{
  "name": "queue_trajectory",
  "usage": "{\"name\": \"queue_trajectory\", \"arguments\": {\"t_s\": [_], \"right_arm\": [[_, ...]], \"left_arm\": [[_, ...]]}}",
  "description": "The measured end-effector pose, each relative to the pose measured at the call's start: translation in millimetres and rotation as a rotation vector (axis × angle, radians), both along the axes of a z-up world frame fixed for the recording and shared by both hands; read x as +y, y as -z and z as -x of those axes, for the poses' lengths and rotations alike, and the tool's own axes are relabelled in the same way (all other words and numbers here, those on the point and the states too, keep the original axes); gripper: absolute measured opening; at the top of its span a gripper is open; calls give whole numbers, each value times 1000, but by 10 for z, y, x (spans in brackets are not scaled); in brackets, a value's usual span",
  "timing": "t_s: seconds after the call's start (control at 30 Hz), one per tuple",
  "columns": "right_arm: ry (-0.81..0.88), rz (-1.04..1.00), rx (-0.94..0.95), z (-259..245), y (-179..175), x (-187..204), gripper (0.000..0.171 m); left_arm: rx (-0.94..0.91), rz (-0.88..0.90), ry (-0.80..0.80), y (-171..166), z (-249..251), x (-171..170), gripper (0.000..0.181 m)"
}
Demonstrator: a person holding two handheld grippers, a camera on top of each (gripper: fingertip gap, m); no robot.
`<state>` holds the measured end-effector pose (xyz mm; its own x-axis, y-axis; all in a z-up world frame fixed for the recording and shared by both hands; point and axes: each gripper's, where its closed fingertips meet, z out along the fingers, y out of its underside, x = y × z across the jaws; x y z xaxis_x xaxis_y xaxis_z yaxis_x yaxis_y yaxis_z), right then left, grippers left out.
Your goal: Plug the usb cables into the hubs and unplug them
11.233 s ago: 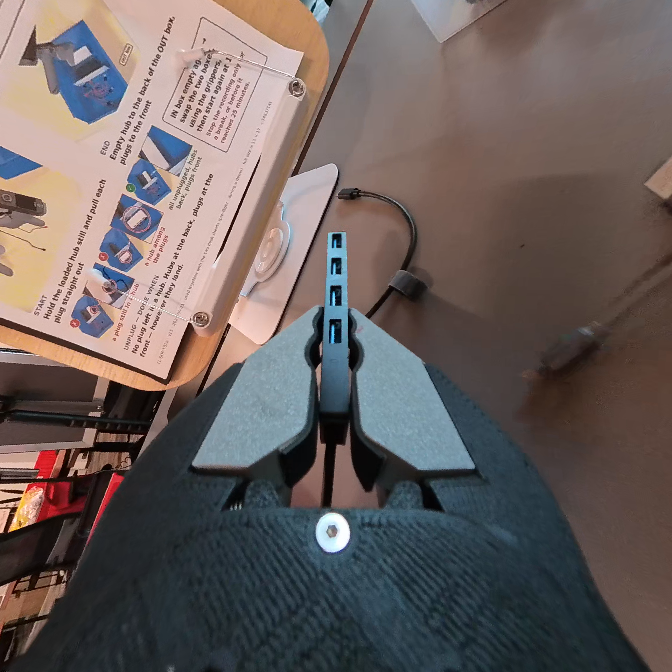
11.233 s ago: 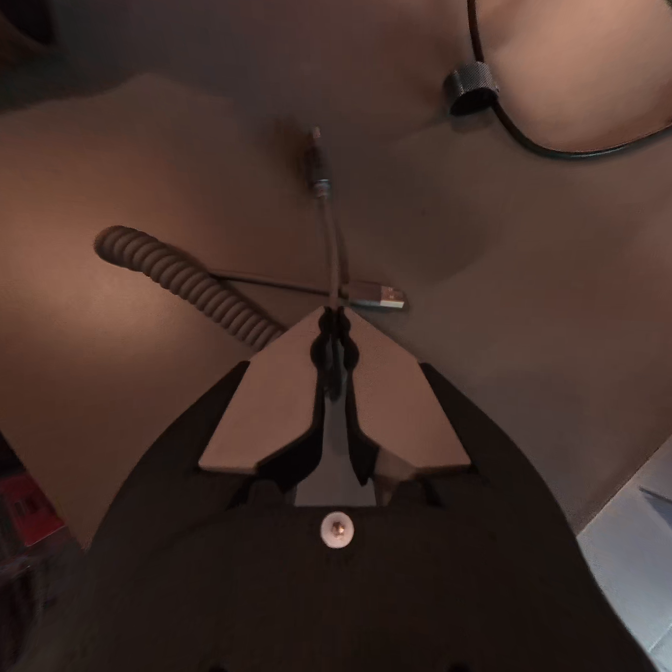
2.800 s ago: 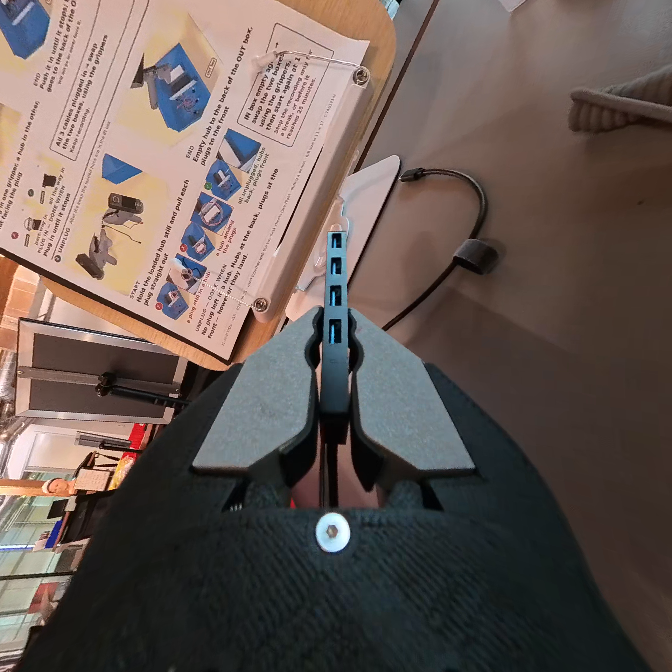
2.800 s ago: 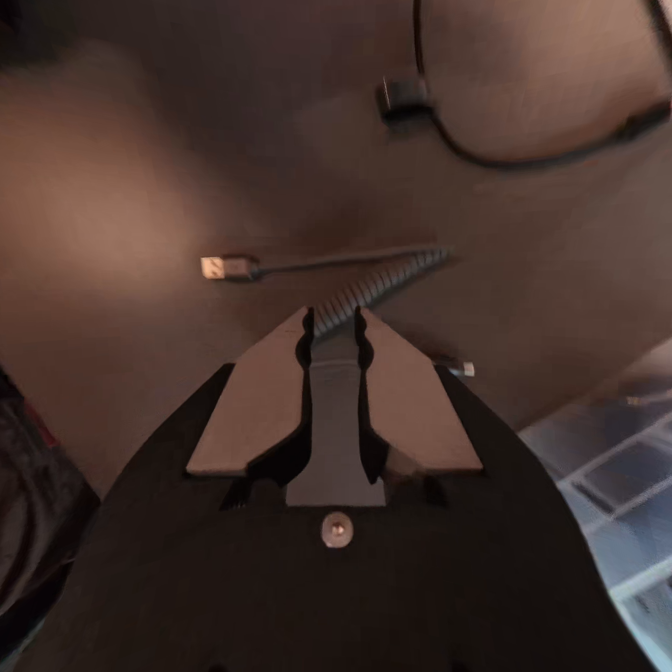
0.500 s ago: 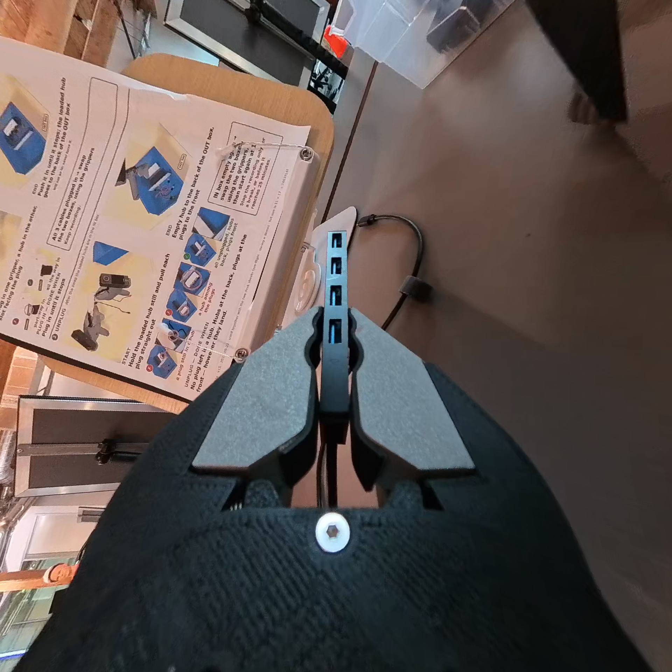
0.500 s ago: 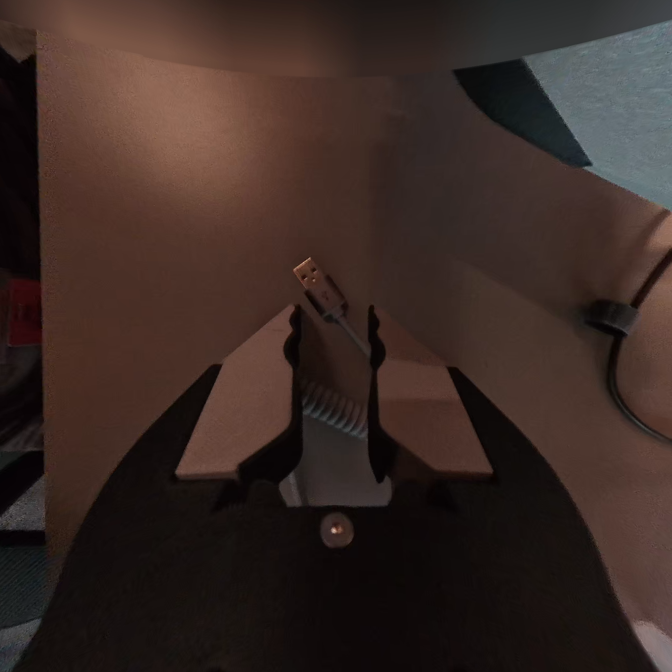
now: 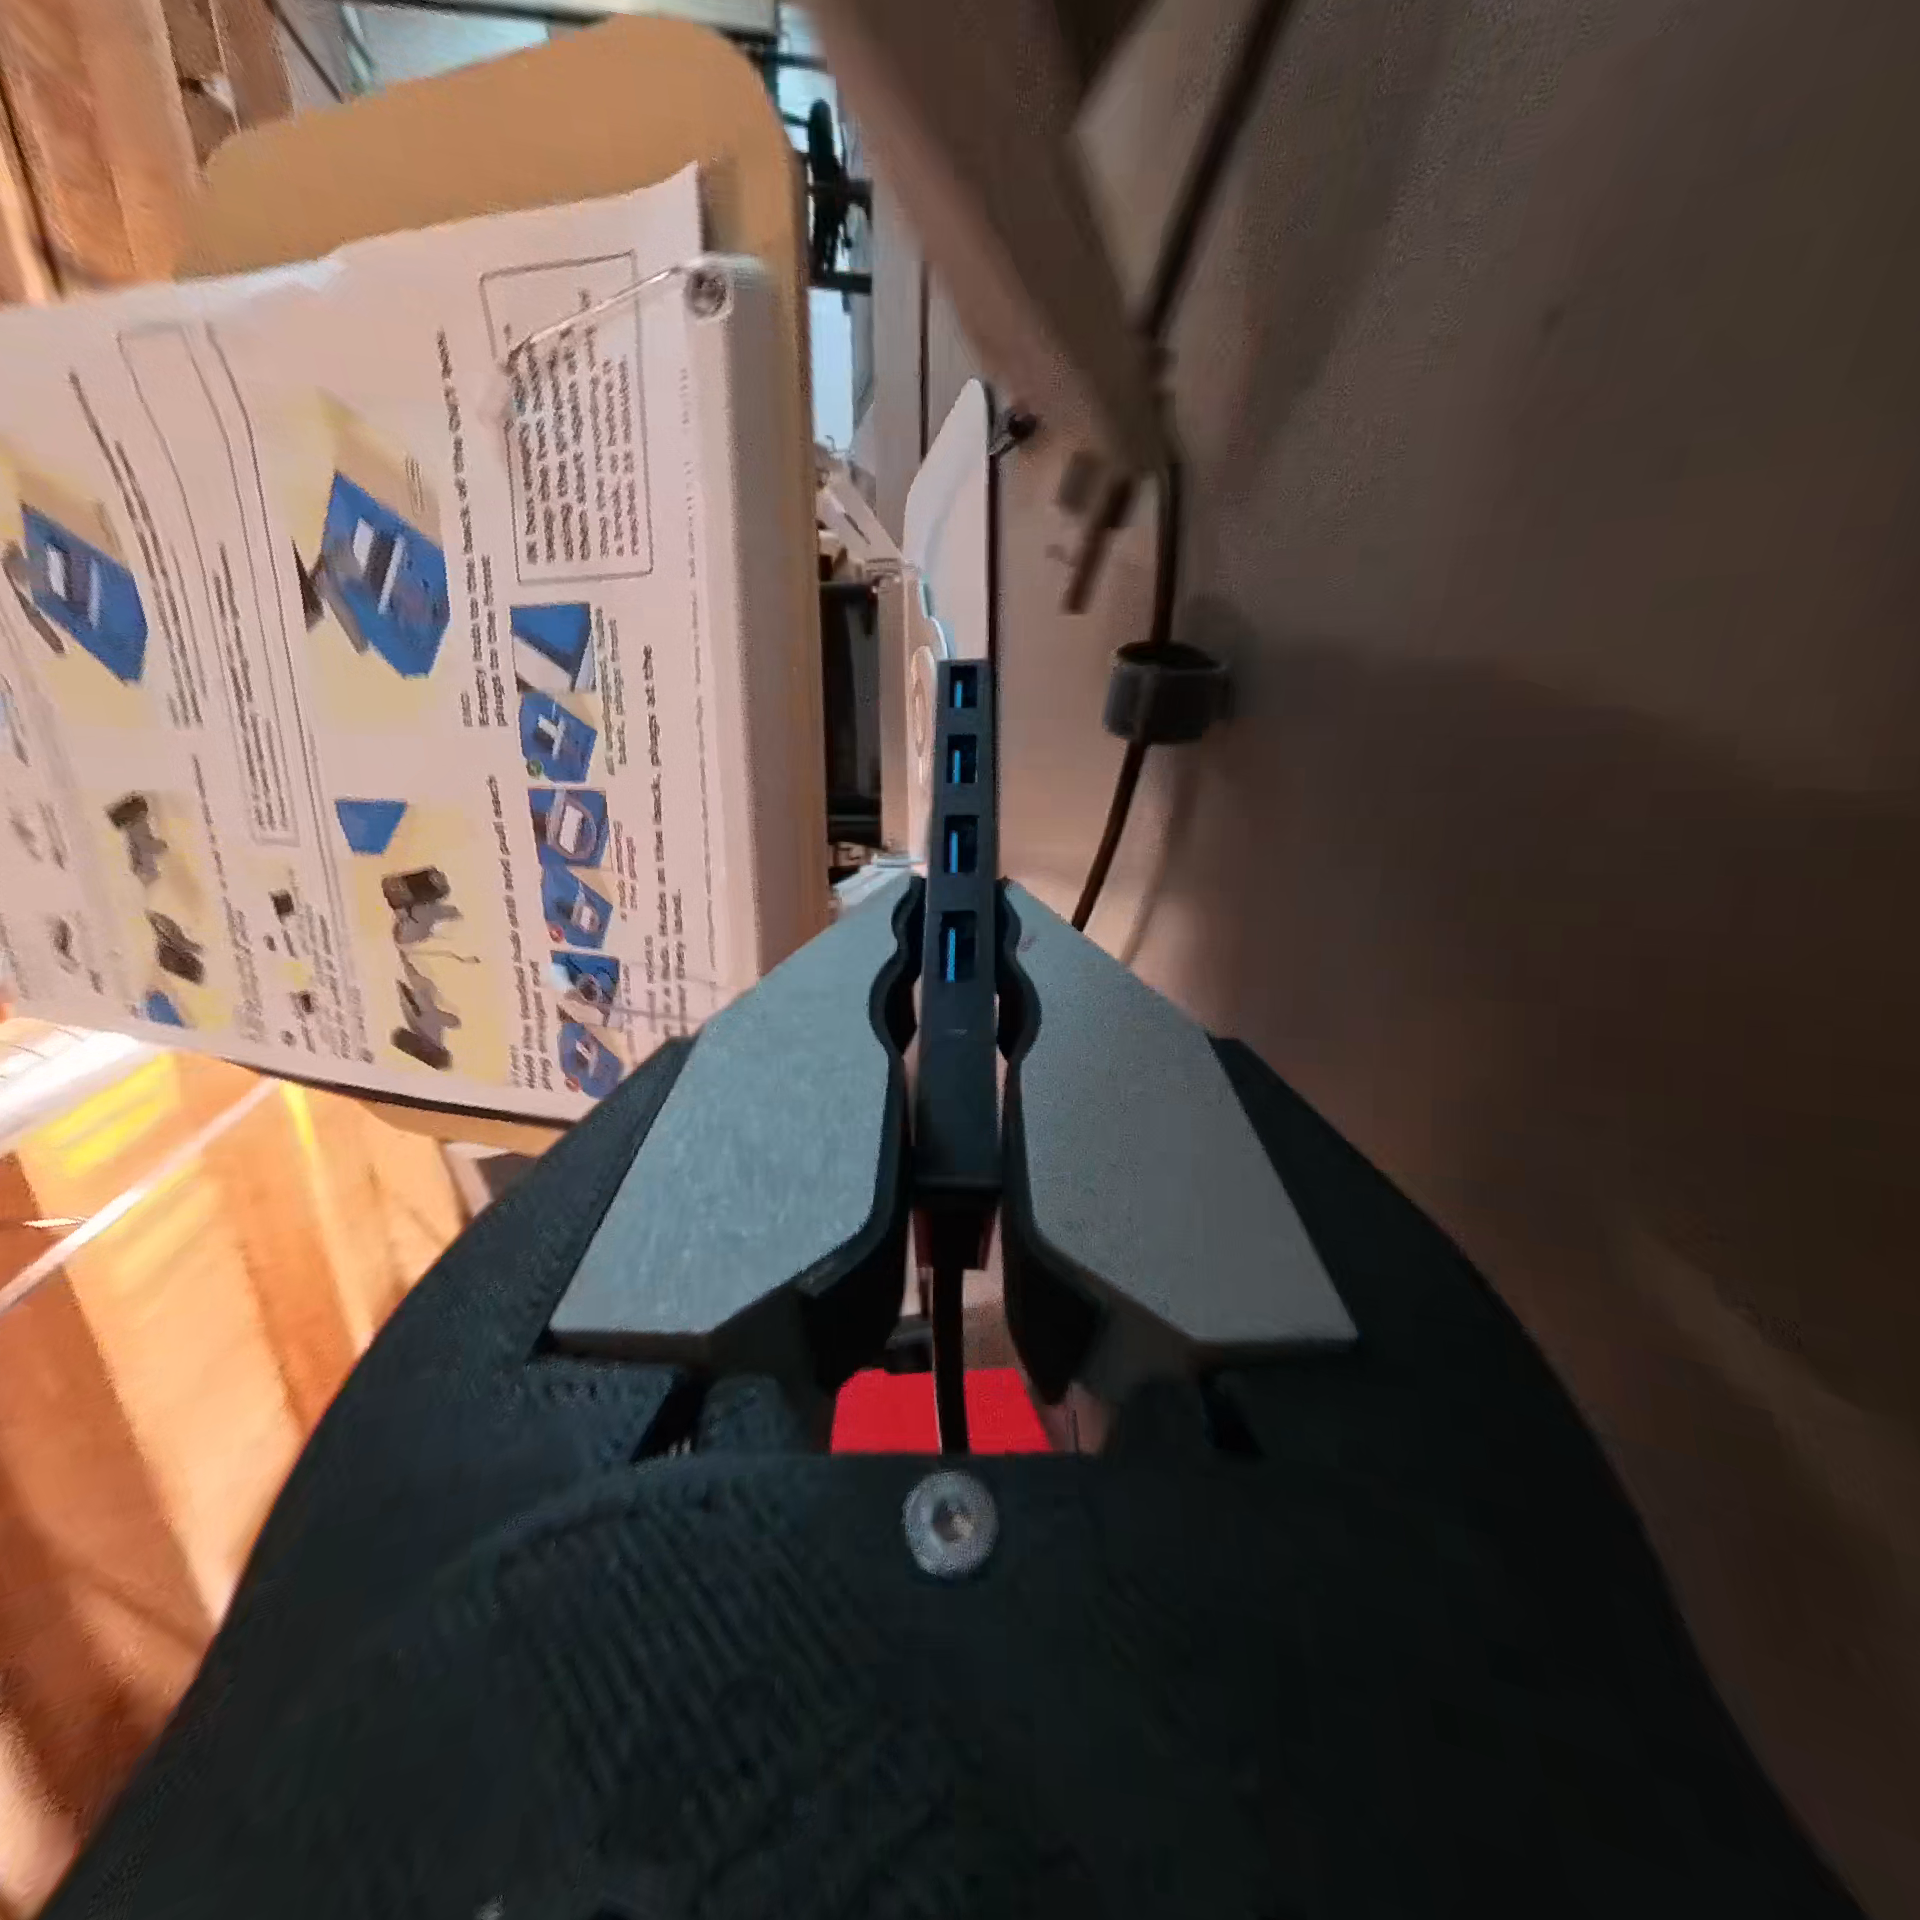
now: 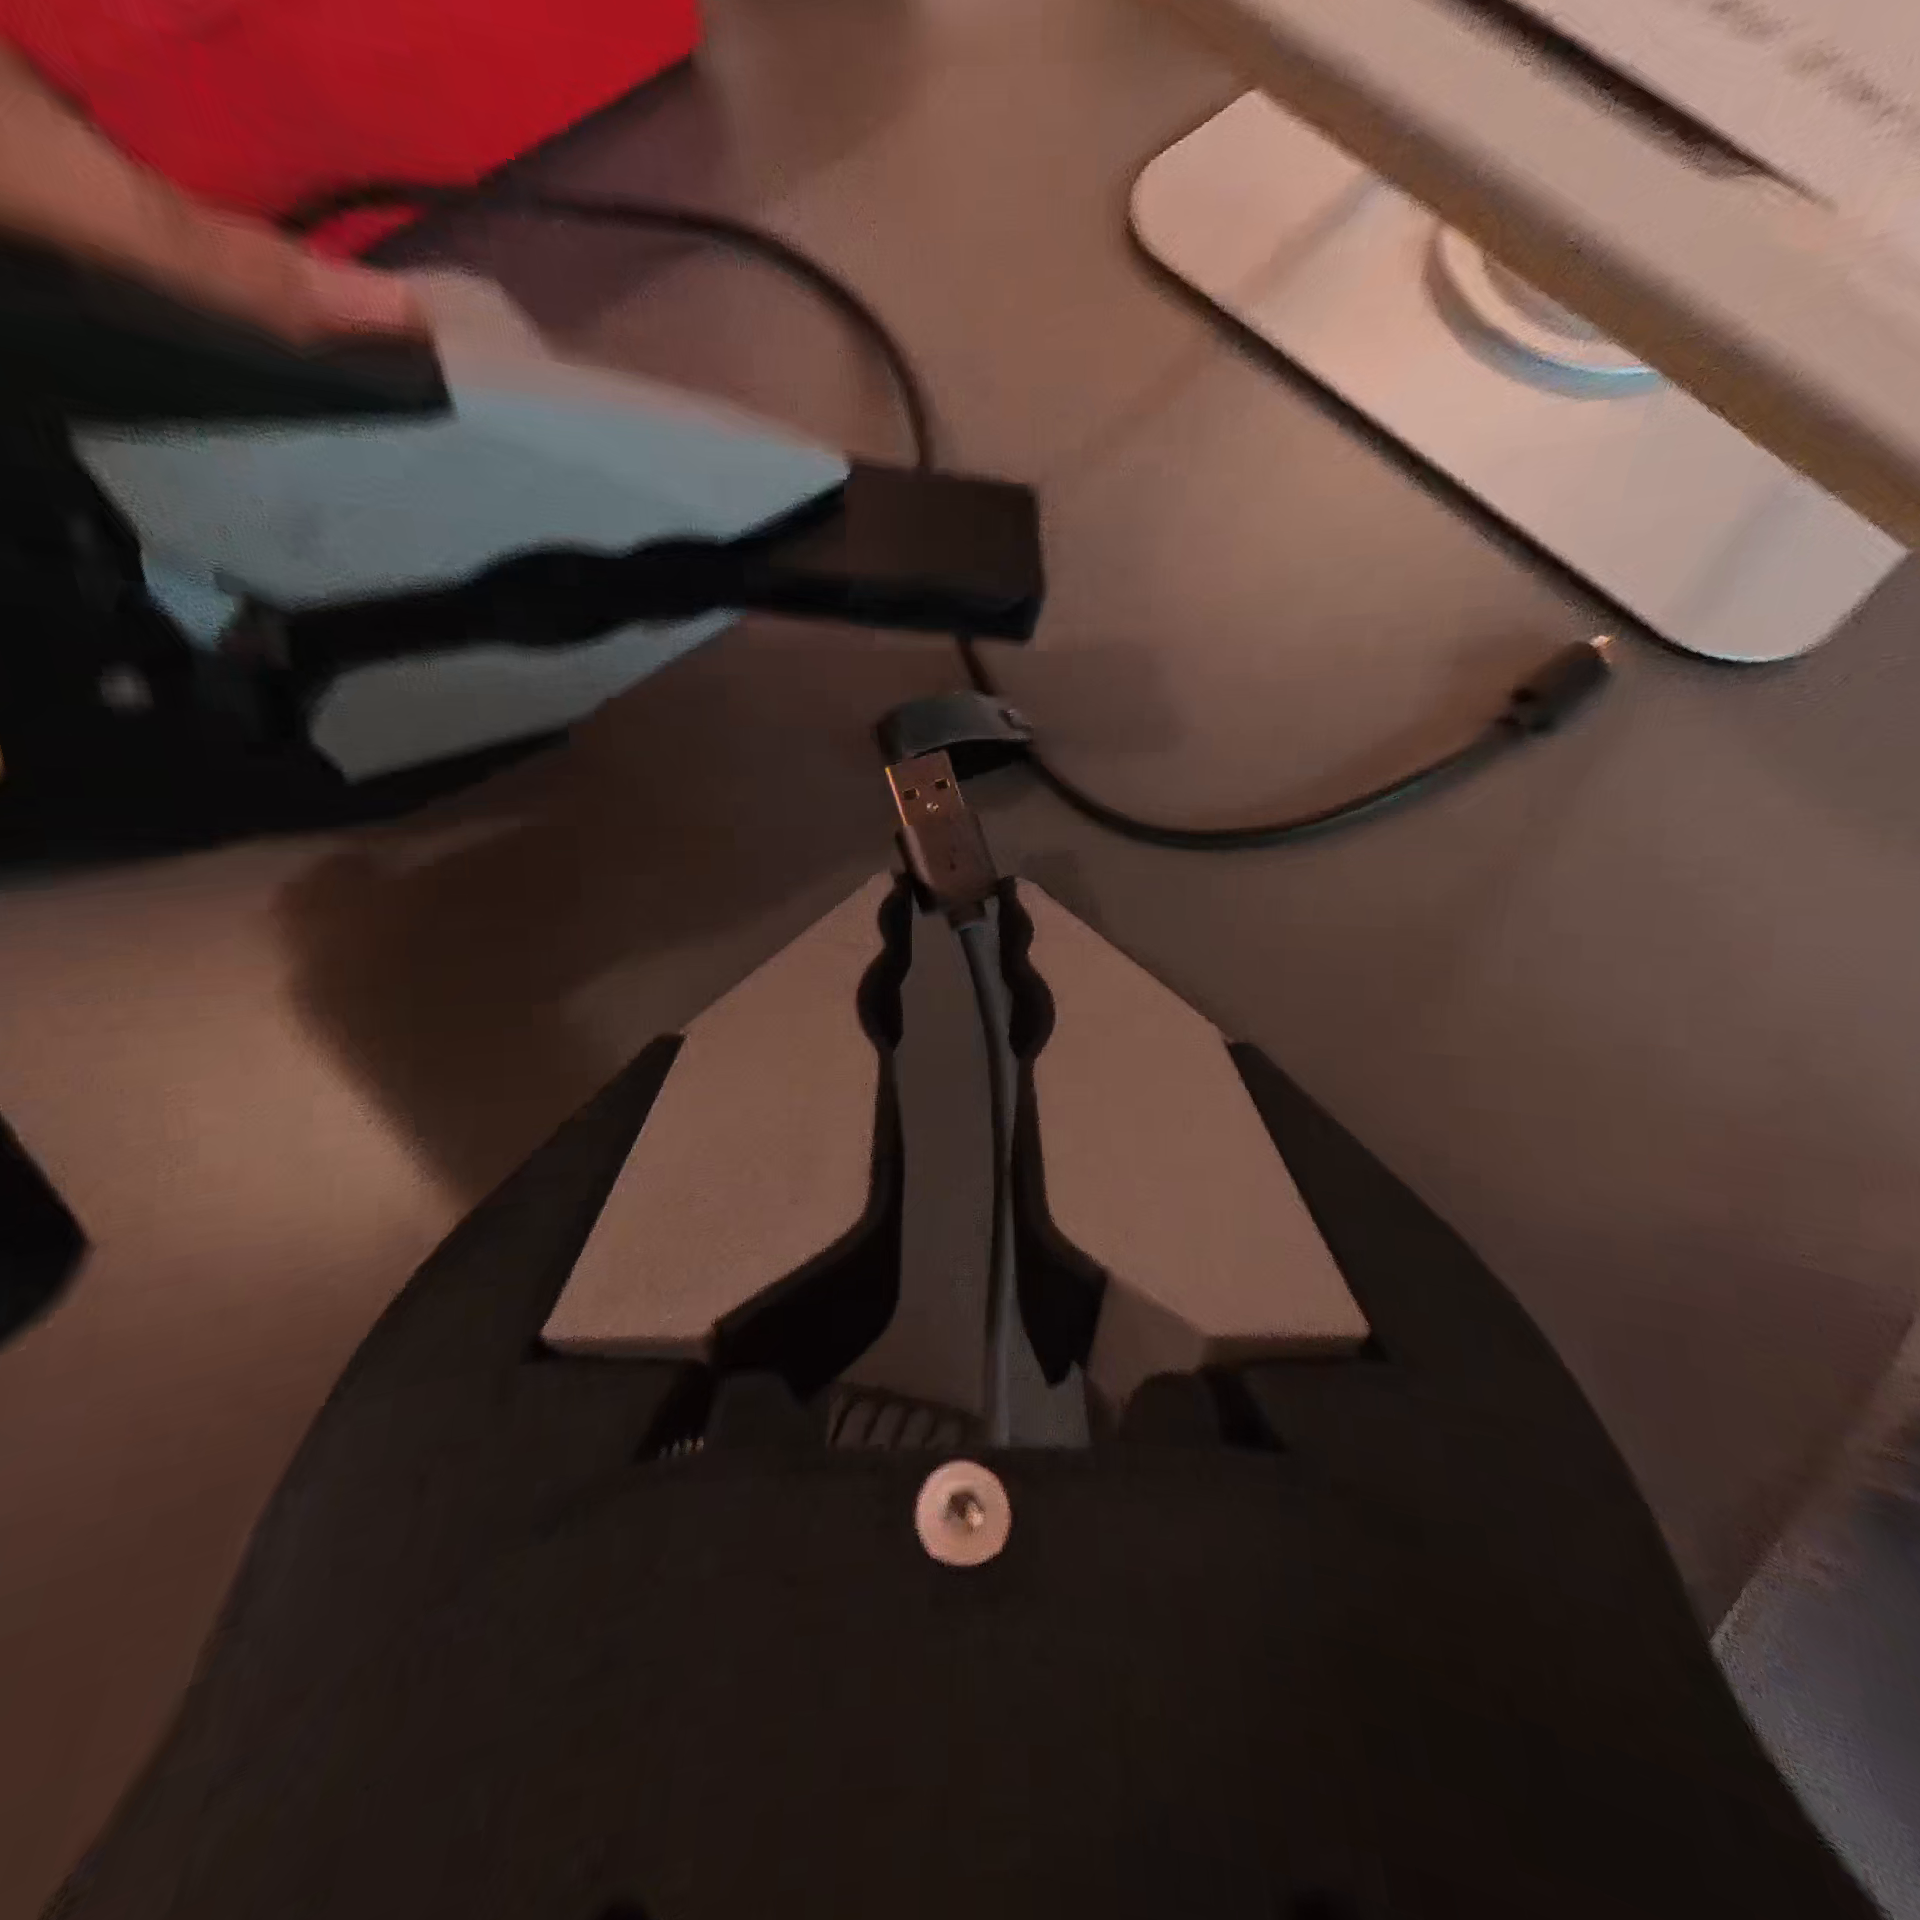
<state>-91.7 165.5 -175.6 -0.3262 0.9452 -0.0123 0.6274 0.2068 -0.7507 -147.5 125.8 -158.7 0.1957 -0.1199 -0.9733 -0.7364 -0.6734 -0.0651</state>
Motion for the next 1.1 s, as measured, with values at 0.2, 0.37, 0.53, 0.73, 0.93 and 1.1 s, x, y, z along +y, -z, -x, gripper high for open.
{"name": "queue_trajectory", "arguments": {"t_s": [0.2, 0.37, 0.53, 0.73, 0.93, 1.1], "right_arm": [[45, 13, -1, 13, 9, 46, 13], [50, 32, 6, -8, -34, 15, 13], [33, 45, -12, -36, -11, -54, 14], [19, 29, -18, -53, -8, -129, 14], [16, 46, -20, -70, -37, -194, 13], [-1, 76, -41, -97, -22, -235, 13]], "left_arm": [[107, 47, -8, -8, -175, 131, 8], [108, 84, -17, 86, -211, 142, 8], [82, 80, -45, 104, -202, 145, 8], [97, 81, -75, 84, -192, 138, 8], [111, 84, -86, 79, -187, 142, 9], [155, 109, -102, 90, -191, 136, 8]]}}
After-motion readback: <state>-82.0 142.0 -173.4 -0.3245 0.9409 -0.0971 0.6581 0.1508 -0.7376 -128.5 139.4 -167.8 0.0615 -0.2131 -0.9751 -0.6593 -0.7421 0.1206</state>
